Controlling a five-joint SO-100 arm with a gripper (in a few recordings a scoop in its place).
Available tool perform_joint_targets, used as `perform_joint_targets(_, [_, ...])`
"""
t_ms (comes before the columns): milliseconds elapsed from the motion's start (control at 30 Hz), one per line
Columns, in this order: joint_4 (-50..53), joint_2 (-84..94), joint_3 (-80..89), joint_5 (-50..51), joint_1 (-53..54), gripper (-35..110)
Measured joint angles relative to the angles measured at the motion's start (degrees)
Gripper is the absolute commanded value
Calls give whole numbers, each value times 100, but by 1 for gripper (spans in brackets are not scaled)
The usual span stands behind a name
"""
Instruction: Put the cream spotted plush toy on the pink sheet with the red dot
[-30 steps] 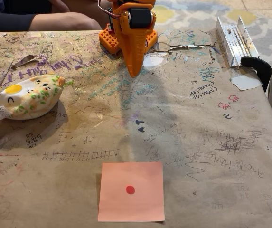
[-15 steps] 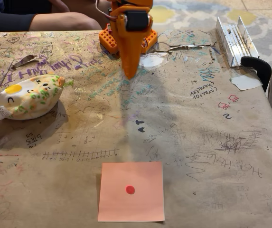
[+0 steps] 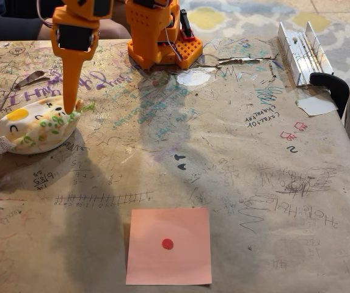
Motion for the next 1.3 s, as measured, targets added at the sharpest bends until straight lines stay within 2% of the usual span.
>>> perform_joint_targets(233, [246, -870, -519, -1714, 422, 43])
perform_joint_targets(400, [-70, -1433, -888, -2707, 598, 44])
perform_joint_targets(900, [-299, -3182, -2312, -3656, 1213, 42])
perform_joint_targets(1300, [-439, -3586, -2312, -3612, 1239, 42])
